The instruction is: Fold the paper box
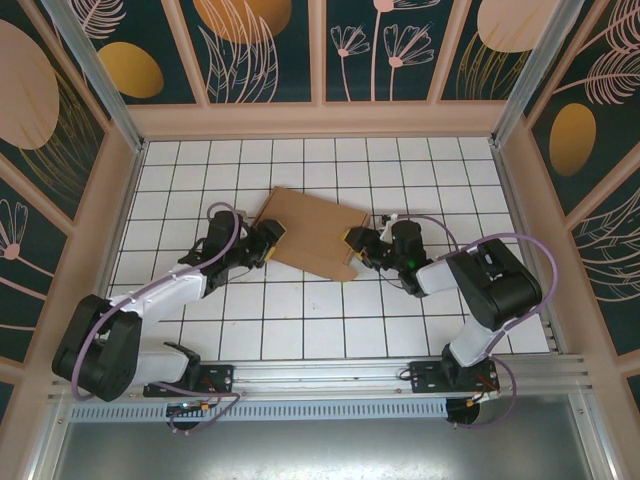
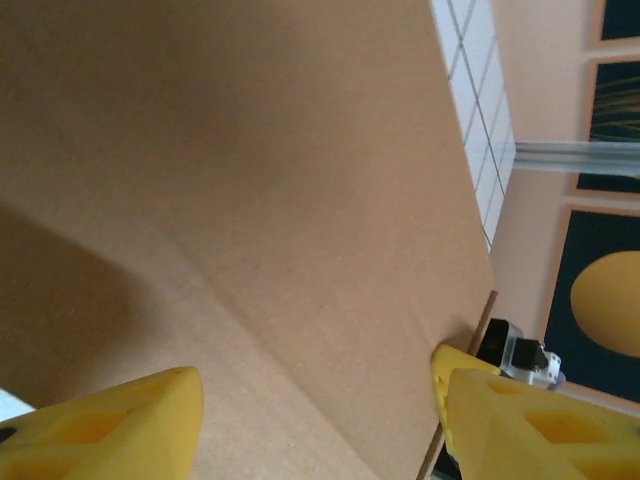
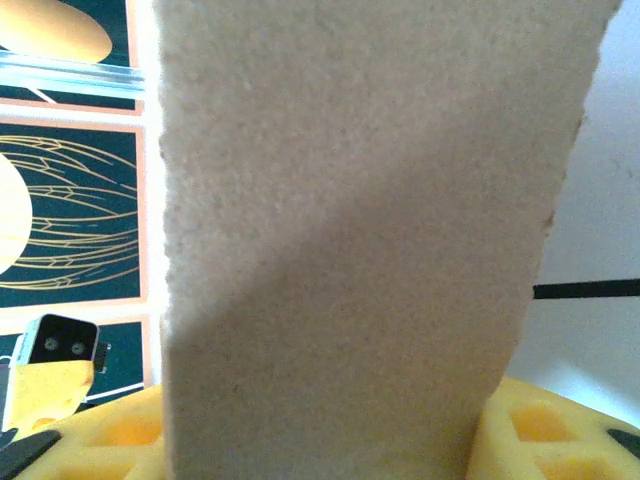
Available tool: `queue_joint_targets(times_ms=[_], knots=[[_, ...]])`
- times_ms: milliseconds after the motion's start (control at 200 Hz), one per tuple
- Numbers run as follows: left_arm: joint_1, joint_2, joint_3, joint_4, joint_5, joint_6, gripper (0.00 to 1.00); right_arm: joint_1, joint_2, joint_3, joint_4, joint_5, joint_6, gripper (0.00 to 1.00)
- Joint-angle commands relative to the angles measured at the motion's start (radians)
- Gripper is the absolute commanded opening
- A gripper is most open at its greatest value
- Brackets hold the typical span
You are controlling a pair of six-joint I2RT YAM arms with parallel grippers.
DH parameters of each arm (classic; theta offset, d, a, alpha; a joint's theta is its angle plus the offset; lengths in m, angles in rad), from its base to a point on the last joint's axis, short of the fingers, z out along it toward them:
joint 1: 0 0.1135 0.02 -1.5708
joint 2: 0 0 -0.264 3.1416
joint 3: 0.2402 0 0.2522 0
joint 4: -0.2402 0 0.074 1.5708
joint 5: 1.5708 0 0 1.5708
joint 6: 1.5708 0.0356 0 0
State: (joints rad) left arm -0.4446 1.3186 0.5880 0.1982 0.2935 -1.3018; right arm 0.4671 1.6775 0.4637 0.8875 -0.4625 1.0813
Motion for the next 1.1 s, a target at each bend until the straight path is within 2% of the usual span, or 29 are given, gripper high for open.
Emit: queue_joint_targets(times_ms=[0, 315, 460, 580, 706, 856, 921, 976, 1051, 1096], knots=[[-0.008, 0.023, 0.002, 0.034, -0.034, -0.094, 0.65, 0.020, -0.026, -0.005, 0.024, 0.049, 0.012, 0.45], [-0.009, 0.128, -0.040, 0.166, -0.013, -0.102, 0.64, 0.050, -0.008, 0.027, 0.004, 0.019, 0.041, 0.44], [-0.015, 0.174, -0.078, 0.271, -0.048, -0.093, 0.62, 0.074, 0.004, 0.054, -0.024, -0.013, 0.085, 0.44], [-0.020, 0.203, -0.154, 0.449, -0.098, -0.081, 0.61, 0.100, 0.029, 0.067, -0.021, -0.056, 0.147, 0.42], [-0.021, 0.265, -0.203, 0.682, -0.083, -0.060, 0.60, 0.102, 0.042, 0.046, 0.048, -0.094, 0.231, 0.41], [-0.021, 0.335, -0.233, 0.868, -0.083, -0.042, 0.57, 0.103, 0.047, 0.033, 0.104, -0.126, 0.298, 0.39], [-0.020, 0.316, -0.228, 0.848, -0.084, -0.014, 0.56, 0.100, 0.043, 0.034, 0.098, -0.131, 0.298, 0.39], [-0.022, 0.254, -0.218, 0.765, -0.100, 0.043, 0.58, 0.090, 0.028, 0.036, 0.071, -0.128, 0.282, 0.39], [-0.021, 0.121, -0.168, 0.515, -0.159, 0.186, 0.61, 0.085, -0.002, 0.038, 0.013, -0.127, 0.257, 0.39], [-0.022, 0.045, -0.134, 0.367, -0.201, 0.271, 0.62, 0.039, -0.019, 0.036, -0.018, -0.129, 0.248, 0.39]])
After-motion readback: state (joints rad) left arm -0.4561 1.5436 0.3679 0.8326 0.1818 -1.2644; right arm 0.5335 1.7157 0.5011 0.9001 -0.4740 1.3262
